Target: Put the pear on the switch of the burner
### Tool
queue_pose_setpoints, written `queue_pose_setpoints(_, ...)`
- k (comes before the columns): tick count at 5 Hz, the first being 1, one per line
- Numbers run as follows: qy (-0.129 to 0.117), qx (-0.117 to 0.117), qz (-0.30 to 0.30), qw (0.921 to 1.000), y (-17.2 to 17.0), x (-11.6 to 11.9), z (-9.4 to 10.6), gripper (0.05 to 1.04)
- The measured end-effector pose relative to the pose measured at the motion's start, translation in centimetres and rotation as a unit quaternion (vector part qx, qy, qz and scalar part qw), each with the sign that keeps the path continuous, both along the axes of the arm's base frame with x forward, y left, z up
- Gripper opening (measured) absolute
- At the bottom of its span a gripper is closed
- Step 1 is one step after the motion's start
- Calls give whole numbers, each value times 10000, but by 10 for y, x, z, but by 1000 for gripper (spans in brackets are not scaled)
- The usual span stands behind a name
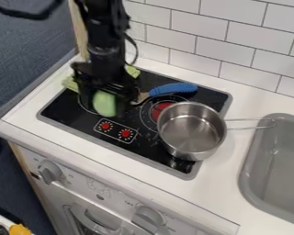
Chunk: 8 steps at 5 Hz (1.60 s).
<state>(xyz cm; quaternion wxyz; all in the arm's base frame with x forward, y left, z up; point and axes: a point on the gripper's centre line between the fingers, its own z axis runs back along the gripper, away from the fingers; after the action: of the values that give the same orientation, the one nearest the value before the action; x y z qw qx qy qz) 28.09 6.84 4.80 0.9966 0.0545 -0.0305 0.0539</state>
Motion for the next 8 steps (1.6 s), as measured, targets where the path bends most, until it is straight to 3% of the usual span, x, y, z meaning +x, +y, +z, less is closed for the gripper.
queue_pose_setpoints(3,198,-32,-54,9998,-13,-3,-28,836)
queue_pose_setpoints(5,319,-269,-136,9990,-14,-8,-31,1014)
queue_pose_setpoints(6,337,-336,-31,9989,-12,-11,-29,1008)
queue_pose_setpoints(8,206,-415,164,9988,-10,-12,-7,1002)
